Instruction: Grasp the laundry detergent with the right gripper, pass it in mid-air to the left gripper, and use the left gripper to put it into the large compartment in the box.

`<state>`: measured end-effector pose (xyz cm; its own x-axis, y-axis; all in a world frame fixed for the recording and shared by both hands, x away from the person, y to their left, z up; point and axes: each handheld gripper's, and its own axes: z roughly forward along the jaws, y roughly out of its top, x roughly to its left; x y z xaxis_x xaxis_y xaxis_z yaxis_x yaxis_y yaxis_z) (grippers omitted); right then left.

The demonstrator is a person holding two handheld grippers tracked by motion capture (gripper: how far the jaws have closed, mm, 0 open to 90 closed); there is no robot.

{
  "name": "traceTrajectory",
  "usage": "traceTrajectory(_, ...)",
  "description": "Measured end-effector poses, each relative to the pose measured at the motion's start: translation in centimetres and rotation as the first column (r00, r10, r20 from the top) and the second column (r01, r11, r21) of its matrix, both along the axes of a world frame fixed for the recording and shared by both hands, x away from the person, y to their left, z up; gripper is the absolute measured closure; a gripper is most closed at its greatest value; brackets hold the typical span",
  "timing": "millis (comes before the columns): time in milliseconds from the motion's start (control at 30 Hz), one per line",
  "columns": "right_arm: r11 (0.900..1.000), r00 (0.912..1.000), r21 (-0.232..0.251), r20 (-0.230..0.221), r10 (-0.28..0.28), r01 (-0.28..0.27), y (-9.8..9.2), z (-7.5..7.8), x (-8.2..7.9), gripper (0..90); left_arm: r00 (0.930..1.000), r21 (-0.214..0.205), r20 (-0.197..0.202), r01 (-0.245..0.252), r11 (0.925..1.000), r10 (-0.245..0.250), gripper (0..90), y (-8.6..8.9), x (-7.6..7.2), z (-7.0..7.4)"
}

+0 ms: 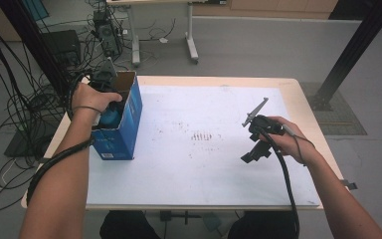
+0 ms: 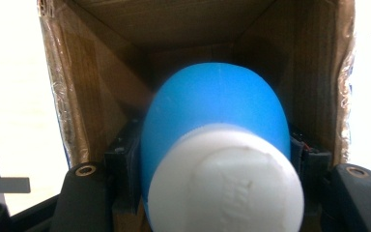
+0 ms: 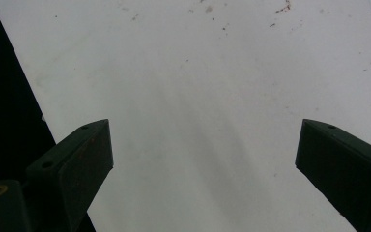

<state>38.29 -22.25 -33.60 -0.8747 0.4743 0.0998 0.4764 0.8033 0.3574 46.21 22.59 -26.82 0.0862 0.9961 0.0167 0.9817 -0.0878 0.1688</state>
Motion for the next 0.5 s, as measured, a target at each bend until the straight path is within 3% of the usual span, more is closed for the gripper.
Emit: traceTrajectory(500,0.9999,0.9999,0.006,0.001,-0.011,0.011,-0.23,0.01,0.12,5.7,1.0000,0.000,0.005,-0.006,1.0000,0.006,37.6,0.05,-0.09,0.01)
